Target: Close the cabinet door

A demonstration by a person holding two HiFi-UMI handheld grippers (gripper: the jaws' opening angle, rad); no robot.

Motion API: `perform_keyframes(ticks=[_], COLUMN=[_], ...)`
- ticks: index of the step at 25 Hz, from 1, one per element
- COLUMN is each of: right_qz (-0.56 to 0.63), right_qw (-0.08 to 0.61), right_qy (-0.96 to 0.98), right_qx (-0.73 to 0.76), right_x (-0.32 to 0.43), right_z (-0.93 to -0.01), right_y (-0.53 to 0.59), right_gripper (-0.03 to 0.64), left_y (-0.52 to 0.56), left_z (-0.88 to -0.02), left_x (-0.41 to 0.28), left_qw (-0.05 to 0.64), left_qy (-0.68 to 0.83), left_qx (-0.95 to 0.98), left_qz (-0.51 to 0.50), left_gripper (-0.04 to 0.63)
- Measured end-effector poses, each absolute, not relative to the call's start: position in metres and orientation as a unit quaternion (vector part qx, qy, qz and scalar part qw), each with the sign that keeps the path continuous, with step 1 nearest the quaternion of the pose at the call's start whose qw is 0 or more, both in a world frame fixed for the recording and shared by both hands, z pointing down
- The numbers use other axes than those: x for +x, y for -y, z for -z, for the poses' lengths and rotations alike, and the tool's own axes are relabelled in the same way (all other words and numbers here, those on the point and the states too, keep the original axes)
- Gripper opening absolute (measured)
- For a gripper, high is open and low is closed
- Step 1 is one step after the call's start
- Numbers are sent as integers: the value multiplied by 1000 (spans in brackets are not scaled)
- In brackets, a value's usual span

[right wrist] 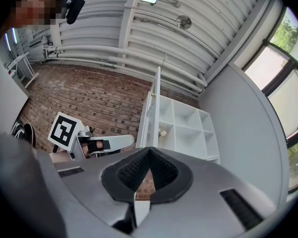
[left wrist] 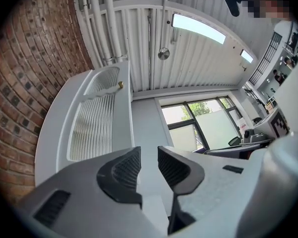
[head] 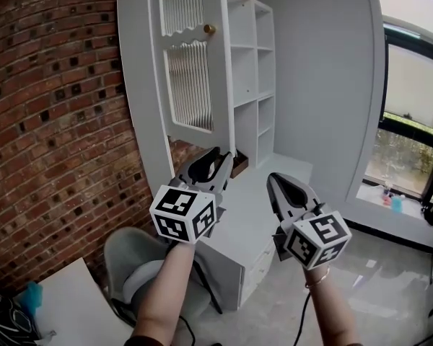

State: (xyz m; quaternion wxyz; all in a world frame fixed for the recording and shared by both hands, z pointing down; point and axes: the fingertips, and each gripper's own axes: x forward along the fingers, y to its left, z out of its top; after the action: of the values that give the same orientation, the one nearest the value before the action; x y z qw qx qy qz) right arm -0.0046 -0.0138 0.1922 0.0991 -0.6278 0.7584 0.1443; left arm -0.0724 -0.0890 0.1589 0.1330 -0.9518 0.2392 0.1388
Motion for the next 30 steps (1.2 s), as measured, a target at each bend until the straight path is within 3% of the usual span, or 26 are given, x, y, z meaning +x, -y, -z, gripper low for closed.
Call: perform_keyframes(ticks=[18,30], right_qz=[-249,-330], right_qw=[100,55], right_qy=[-739,-711], right_qx=[-618,-618], right_x=[-22,-25], right_z=[-92,-31], right_y=[34,88], right_gripper=[0,0], left_y=[113,164], left_z=[-33,57], left_x=[-94,-76], left_qw=[204,229], left_qy=[-283,-259], left_qx=[-915,-903], left_qz=[-201,-254], left_gripper=[141,147])
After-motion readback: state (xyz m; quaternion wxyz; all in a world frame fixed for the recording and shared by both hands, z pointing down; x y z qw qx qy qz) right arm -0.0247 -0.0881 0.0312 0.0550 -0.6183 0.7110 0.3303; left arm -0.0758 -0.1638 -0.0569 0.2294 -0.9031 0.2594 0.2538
